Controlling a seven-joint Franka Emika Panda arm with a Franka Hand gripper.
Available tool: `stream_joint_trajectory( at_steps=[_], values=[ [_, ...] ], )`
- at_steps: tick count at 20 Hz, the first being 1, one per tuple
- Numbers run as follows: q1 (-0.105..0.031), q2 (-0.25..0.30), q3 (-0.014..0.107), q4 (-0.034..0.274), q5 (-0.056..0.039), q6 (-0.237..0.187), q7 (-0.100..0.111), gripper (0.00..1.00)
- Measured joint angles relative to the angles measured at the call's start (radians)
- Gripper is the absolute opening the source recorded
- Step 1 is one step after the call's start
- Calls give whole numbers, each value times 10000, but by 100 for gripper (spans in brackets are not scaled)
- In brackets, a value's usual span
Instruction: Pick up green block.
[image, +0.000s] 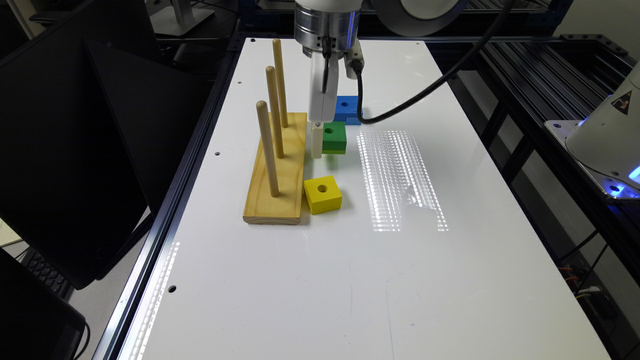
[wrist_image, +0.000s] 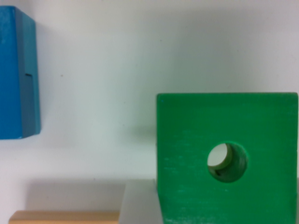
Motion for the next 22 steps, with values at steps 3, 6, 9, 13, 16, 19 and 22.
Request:
stream_joint_trajectory(
  at_steps=[3, 6, 9, 13, 16, 19, 22],
  values=[
    [0, -322, 1, -3, 1, -332, 0, 0],
    [0, -687, 1, -3, 3, -715, 0, 0],
    [0, -974, 2, -10, 4, -1012, 0, 0],
    [0, -1112, 2, -13, 4, -1135, 0, 0],
    [0, -1361, 3, -7, 5, -1322, 0, 0],
    [0, -1951, 4, -2, 12, -1894, 0, 0],
    [0, -2429, 5, -5, 20, -2378, 0, 0]
  ],
)
